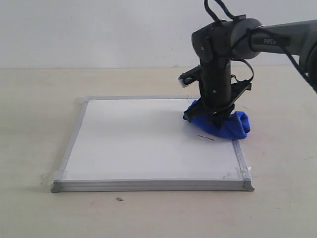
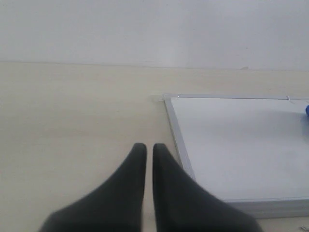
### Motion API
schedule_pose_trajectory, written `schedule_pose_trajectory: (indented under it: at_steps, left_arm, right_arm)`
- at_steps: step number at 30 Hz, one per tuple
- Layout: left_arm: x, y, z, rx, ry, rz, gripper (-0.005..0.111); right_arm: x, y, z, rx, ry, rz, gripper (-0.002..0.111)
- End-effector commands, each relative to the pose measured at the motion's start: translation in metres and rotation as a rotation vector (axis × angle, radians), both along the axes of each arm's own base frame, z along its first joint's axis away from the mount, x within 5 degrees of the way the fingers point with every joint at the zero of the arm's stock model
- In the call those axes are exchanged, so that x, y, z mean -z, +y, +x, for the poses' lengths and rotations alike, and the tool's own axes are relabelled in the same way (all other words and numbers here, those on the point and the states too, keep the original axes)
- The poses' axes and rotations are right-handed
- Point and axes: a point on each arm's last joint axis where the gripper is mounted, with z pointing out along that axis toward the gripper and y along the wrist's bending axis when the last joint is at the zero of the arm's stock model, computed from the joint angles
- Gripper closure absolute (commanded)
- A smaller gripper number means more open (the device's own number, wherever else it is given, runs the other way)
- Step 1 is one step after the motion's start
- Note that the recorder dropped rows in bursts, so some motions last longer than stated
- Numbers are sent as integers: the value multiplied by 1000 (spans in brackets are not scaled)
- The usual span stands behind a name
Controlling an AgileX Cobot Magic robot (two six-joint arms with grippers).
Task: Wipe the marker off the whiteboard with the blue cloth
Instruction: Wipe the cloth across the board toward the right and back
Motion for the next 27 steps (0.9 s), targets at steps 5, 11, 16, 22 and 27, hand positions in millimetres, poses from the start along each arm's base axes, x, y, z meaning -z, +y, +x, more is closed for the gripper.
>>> schedule_pose_trajectory:
  at_steps: [5,11,16,22,27]
  left_arm:
    - [0,0,0,-3,-8,2,102]
    - [0,0,0,-3,-8,2,102]
    - [0,0,0,-3,-8,2,102]
    - [0,0,0,-3,-8,2,102]
    - [0,0,0,-3,-8,2,102]
  right_arm:
    - [15,18,-27,-67,152,52,108]
    - [20,108,-70,-323,184,73,108]
    - [19,133,-65,-470,-9,47,108]
    - [17,31,-22,-76,-17,-63,108]
    - [20,20,-16,39,-1,114,108]
